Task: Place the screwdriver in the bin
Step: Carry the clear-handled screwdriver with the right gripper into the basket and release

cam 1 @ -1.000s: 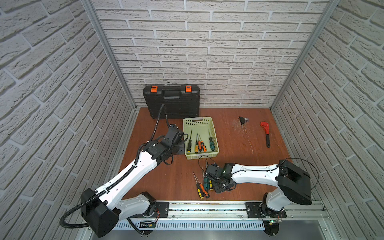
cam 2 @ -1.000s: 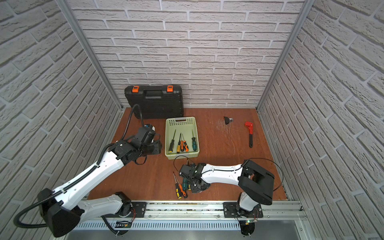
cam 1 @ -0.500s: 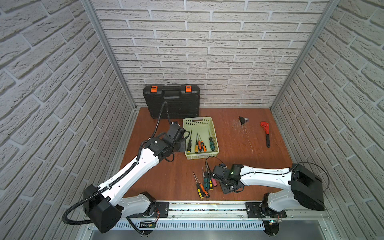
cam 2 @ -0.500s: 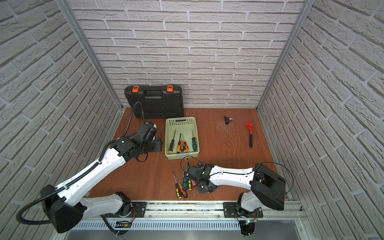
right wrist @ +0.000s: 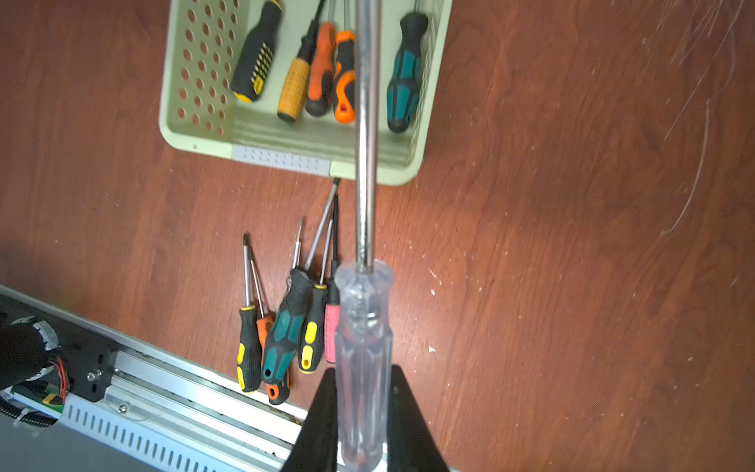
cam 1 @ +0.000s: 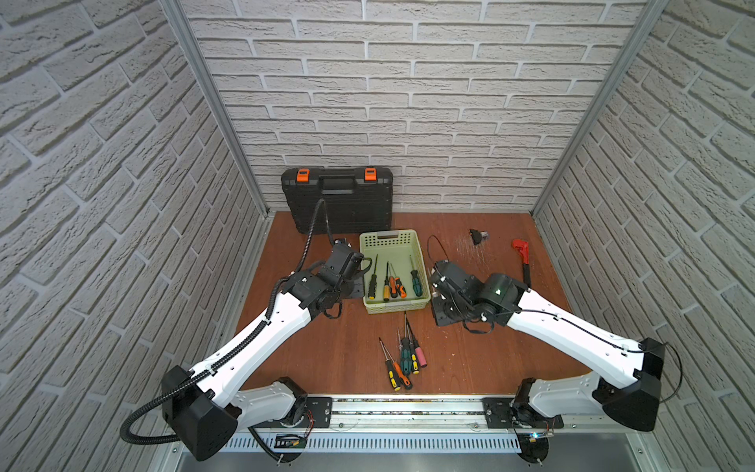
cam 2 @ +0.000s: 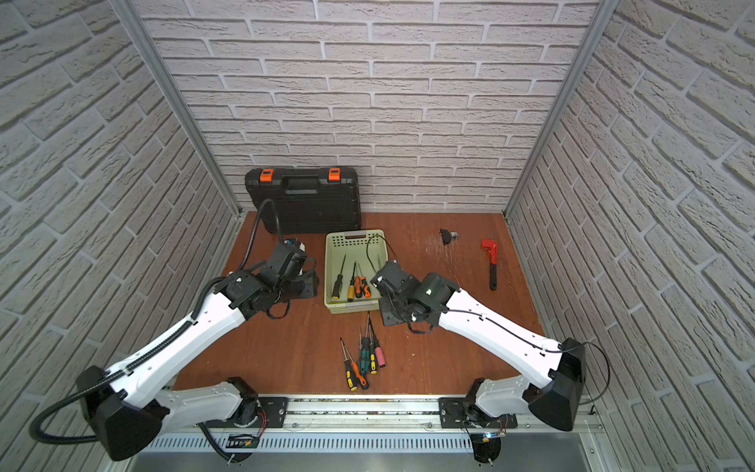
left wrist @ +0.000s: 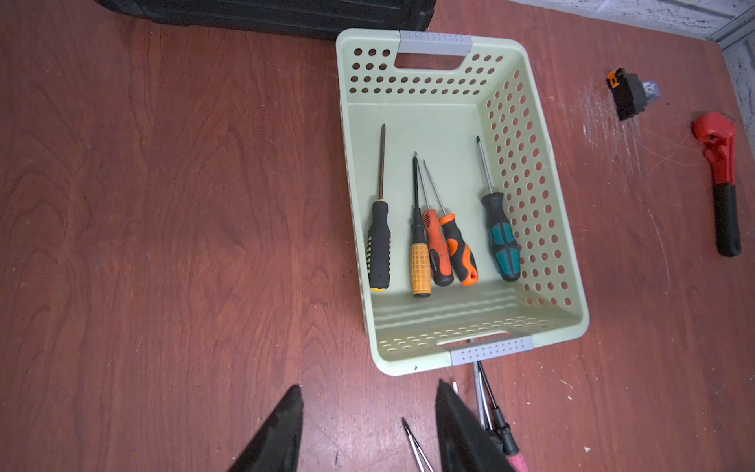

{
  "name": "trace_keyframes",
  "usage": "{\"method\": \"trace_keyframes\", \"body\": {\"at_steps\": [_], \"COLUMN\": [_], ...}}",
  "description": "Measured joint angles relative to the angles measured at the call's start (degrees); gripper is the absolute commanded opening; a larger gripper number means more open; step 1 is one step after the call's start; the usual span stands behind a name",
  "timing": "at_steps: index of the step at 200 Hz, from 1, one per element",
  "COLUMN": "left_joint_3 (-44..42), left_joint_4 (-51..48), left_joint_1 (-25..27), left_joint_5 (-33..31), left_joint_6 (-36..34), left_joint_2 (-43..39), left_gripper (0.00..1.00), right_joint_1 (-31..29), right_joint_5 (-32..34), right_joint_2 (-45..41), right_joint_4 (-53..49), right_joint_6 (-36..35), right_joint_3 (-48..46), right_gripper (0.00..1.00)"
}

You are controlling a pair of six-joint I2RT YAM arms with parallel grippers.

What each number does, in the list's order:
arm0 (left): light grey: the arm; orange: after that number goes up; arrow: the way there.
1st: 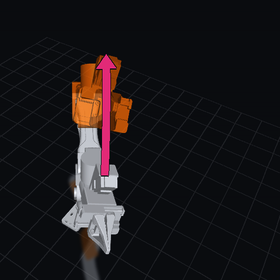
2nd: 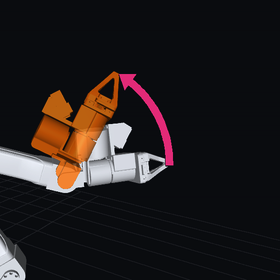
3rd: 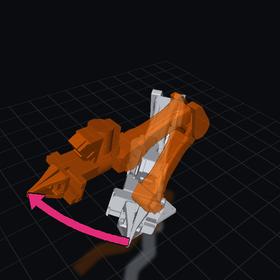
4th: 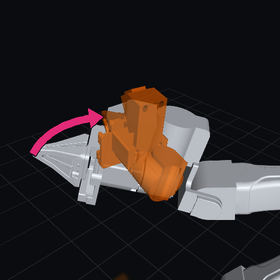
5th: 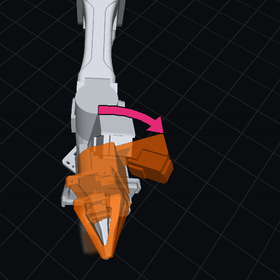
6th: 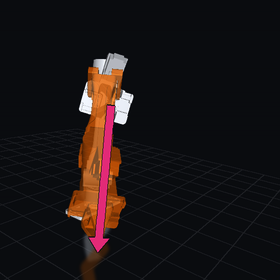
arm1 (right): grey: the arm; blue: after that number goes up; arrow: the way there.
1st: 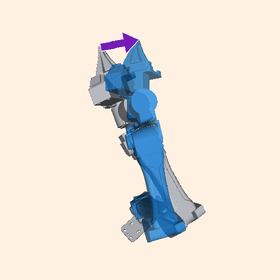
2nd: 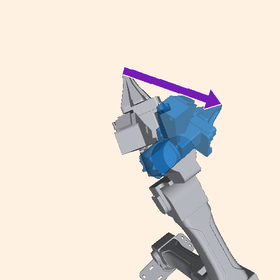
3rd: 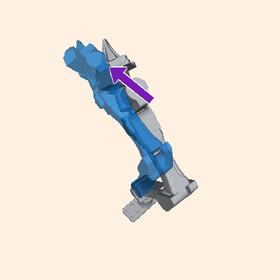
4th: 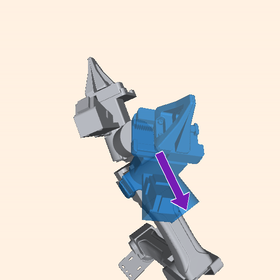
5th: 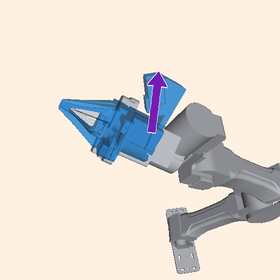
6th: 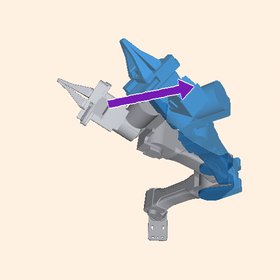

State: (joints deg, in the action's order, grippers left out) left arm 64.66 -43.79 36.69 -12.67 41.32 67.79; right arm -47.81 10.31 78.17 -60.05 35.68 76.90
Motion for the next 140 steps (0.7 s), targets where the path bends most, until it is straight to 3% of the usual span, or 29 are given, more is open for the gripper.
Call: {"method": "trace_keyframes", "body": {"at_steps": [60, 140], "left_joint_3": [-2.19, -5.2], "left_joint_4": [-0.39, -1.53], "left_joint_1": [-0.35, -1.66], "left_joint_5": [-0.98, -2.21], "left_joint_6": [1.66, 2.29], "left_joint_2": [-4.28, -7.13], "left_gripper": [0.53, 0.54], "right_joint_1": [5.4, 9.31], "right_joint_5": [-4.22, -7.08], "right_joint_2": [22.01, 37.31], "right_joint_4": [1.81, 3.41], "right_joint_6": [-11.96, -16.28], "right_joint_3": [18.03, 22.69], "right_gripper": [0.05, 0.05]}}
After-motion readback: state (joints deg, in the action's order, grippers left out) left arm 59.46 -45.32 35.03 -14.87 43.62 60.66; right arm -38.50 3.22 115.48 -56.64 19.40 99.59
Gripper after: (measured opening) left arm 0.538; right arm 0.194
